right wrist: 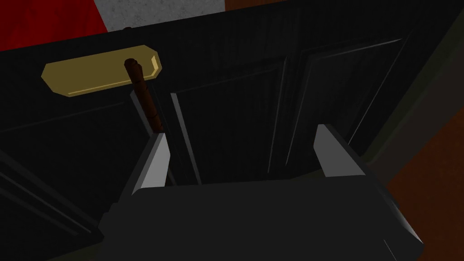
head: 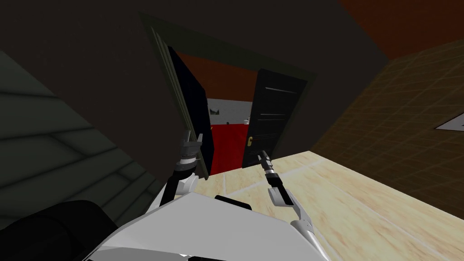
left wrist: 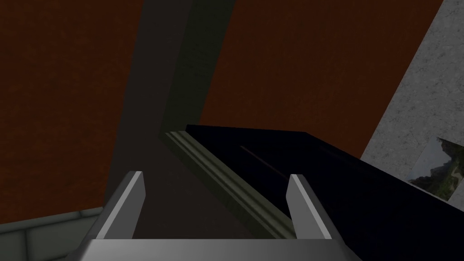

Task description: Push the door open

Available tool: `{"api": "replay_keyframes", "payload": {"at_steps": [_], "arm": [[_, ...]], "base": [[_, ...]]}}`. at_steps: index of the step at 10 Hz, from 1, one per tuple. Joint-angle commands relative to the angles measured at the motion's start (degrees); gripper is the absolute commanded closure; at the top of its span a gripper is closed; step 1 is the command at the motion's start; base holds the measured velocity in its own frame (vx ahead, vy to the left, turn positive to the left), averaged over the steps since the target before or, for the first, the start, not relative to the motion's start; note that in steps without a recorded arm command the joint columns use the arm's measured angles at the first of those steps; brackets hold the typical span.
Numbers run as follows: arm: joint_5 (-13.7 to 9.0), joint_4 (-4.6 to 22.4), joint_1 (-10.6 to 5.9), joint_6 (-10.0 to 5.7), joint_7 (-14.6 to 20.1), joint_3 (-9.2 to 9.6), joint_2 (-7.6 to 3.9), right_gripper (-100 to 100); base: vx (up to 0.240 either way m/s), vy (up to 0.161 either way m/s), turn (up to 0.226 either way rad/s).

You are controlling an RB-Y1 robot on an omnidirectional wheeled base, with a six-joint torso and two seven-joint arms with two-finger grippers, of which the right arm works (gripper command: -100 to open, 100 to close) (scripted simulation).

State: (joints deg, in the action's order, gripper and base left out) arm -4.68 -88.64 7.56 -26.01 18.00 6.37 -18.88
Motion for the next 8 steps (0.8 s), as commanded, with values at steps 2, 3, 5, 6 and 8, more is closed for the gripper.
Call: {"api": "replay_keyframes", "payload": {"at_steps": [2, 3, 5, 6, 8], "arm": [[-0.3, 3.3, -1.75, -0.45, 0.6, 0.6, -0.98, -100], [-0.5, 4.9, -2.58, -0.6, 0.9, 0.97, -1.57, -100], [-0.8, 8.1, -4.19, -0.89, 1.5, 1.69, -2.7, -100], [-0.9, 9.6, -4.97, -1.03, 1.8, 2.04, -3.26, -100], [-1.2, 12.7, -6.53, -1.31, 2.4, 2.74, -4.36, -100]], "base": [[0.058, -0.057, 0.059], [0.051, -0.065, 0.137], [0.057, -0.086, 0.123], [0.067, -0.101, 0.128], [0.082, -0.107, 0.106]]}}
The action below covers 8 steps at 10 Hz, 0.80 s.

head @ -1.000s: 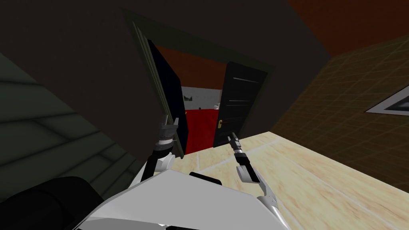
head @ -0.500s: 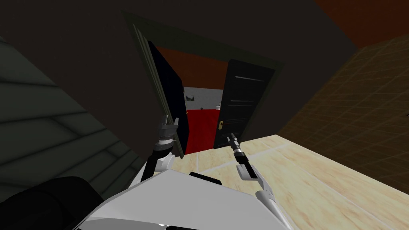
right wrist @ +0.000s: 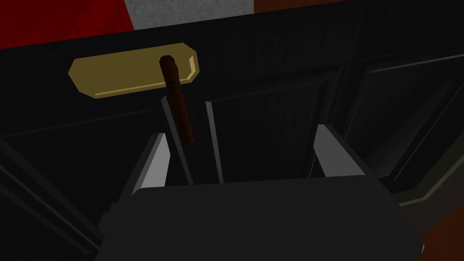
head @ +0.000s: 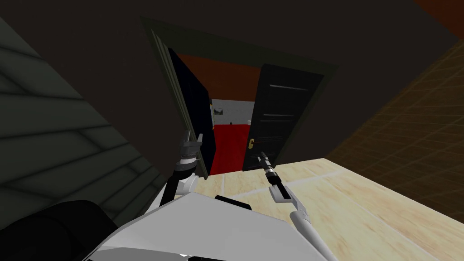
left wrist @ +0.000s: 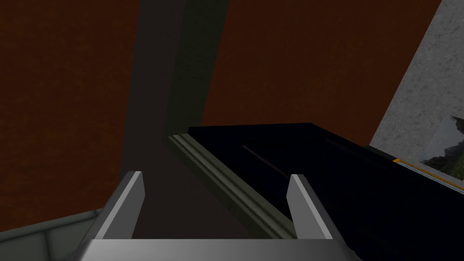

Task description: Push the door open

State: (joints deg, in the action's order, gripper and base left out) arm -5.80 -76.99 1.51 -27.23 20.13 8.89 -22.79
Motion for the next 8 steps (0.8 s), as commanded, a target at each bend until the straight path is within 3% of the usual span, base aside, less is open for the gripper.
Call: {"api": "replay_keyframes", "payload": {"at_steps": [1, 8], "arm": [[-0.3, 2.4, -1.18, -0.21, 0.6, 0.53, -0.94, -100], [-1.2, 11.3, -5.73, -1.03, 2.4, 2.57, -4.15, -100]], "base": [[0.079, -0.099, 0.095], [0.058, -0.085, 0.101]]}}
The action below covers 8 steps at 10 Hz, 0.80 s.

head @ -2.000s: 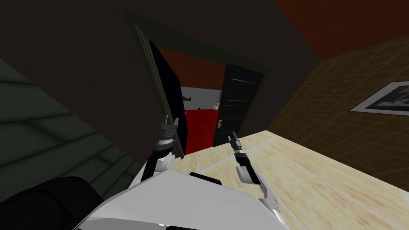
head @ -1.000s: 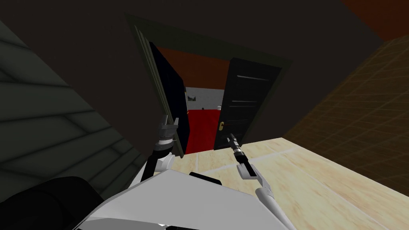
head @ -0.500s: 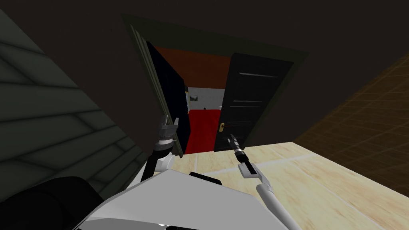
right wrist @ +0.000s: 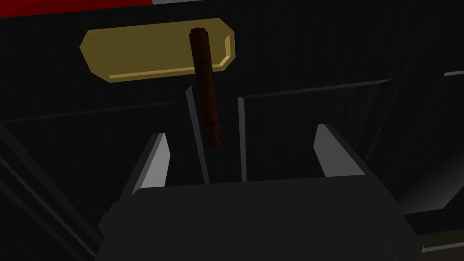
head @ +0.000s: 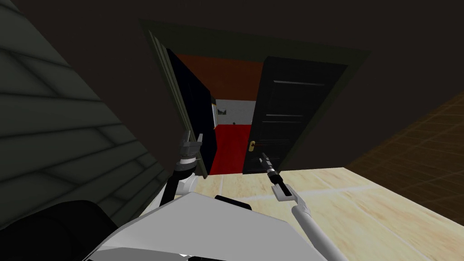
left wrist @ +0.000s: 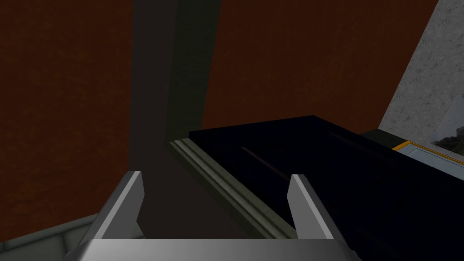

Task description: Push the door open

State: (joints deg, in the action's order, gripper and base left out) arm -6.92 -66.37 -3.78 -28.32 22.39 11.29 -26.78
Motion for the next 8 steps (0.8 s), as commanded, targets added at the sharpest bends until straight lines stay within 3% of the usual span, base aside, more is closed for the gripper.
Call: {"api": "replay_keyframes", "payload": {"at_steps": [1, 6, 8], "arm": [[-0.2, 1.7, -0.94, -0.02, 0.3, 0.39, -0.5, -100], [-0.7, 7.2, -3.73, -0.53, 1.4, 1.64, -2.47, -100], [-0.7, 7.5, -3.82, -0.7, 1.4, 1.69, -2.48, -100]], "base": [[0.049, -0.09, 0.079], [0.06, -0.081, 0.079], [0.045, -0.059, 0.05]]}}
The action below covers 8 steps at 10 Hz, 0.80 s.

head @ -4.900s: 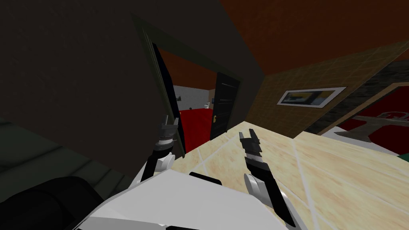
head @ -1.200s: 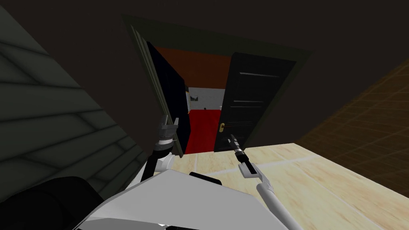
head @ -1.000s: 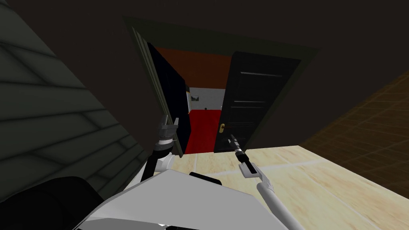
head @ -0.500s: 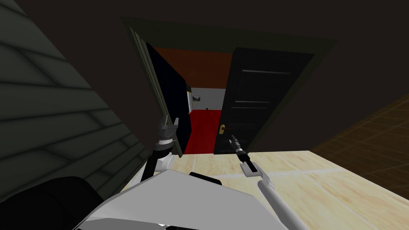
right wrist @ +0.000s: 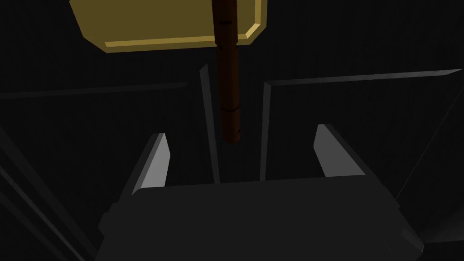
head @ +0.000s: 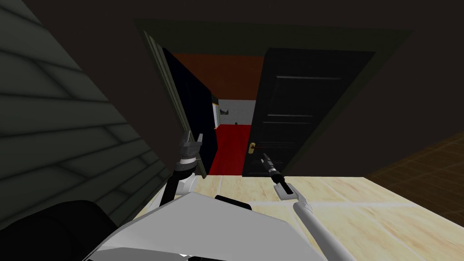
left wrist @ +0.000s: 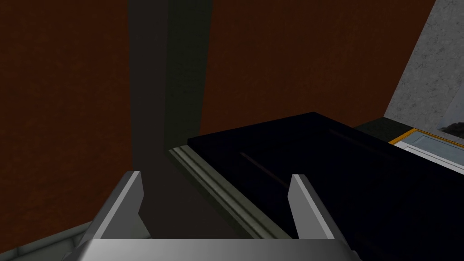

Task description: Push the door open

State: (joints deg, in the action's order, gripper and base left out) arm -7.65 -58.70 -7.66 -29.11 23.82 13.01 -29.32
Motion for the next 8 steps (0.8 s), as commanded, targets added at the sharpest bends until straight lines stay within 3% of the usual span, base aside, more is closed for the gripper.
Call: {"api": "replay_keyframes", "payload": {"at_steps": [1, 8], "arm": [[0.0, 0.4, -0.32, 0.14, -0.2, -0.27, 0.32, -100], [0.0, 2.6, -2.08, 0.93, -1.6, -1.81, 2.15, -100]], "base": [[0.125, -0.004, 0.034], [0.199, 0.002, 0.05]]}}
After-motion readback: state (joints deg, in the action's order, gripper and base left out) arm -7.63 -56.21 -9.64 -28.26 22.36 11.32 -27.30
